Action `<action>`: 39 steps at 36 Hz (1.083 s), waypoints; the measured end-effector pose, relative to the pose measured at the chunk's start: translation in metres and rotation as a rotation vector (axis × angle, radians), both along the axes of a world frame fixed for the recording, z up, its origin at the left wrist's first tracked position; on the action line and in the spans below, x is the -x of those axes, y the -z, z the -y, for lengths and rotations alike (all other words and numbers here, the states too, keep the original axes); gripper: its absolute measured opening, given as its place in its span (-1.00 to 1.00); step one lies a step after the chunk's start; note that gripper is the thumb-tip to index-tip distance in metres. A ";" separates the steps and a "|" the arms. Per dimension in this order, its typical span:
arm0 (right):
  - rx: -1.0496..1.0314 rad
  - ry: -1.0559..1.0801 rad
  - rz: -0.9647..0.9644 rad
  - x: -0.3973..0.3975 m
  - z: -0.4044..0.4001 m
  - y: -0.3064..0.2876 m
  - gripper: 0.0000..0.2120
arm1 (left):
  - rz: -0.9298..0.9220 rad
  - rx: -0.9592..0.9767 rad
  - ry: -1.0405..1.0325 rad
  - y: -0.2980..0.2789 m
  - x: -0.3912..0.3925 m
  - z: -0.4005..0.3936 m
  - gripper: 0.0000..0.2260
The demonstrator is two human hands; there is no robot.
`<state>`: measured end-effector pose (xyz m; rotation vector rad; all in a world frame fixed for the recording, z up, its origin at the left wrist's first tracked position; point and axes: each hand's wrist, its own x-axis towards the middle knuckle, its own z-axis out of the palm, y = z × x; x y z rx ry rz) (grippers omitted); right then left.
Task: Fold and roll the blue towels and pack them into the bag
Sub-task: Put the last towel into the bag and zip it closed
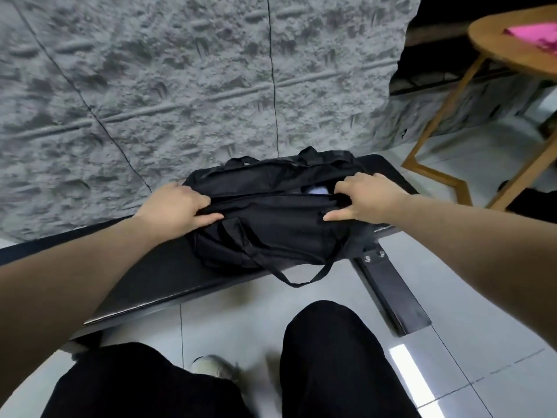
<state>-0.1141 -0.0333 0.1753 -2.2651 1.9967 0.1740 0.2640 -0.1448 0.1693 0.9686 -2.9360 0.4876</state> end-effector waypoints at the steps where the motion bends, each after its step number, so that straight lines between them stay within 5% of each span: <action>1: -0.001 -0.012 0.028 -0.008 0.003 0.001 -0.14 | -0.002 0.017 -0.008 -0.001 -0.010 0.000 -0.55; 10: 0.090 -0.061 0.255 -0.070 0.022 -0.002 -0.35 | -0.080 0.030 -0.104 0.002 -0.084 -0.010 -0.54; 16: 0.263 -0.017 0.580 -0.072 0.018 0.000 -0.85 | -0.146 0.079 -0.189 0.005 -0.099 -0.020 -0.53; 20: 0.355 0.178 0.688 -0.057 0.013 0.003 -0.71 | -0.261 0.109 -0.177 0.002 -0.077 -0.028 -0.58; 27: 0.141 0.400 0.700 -0.029 0.009 0.019 -0.42 | -0.395 0.008 -0.028 -0.006 -0.004 -0.033 -0.64; 39: 0.130 0.488 0.781 -0.032 0.021 0.026 -0.65 | -0.518 -0.207 0.026 -0.020 0.130 -0.045 -0.71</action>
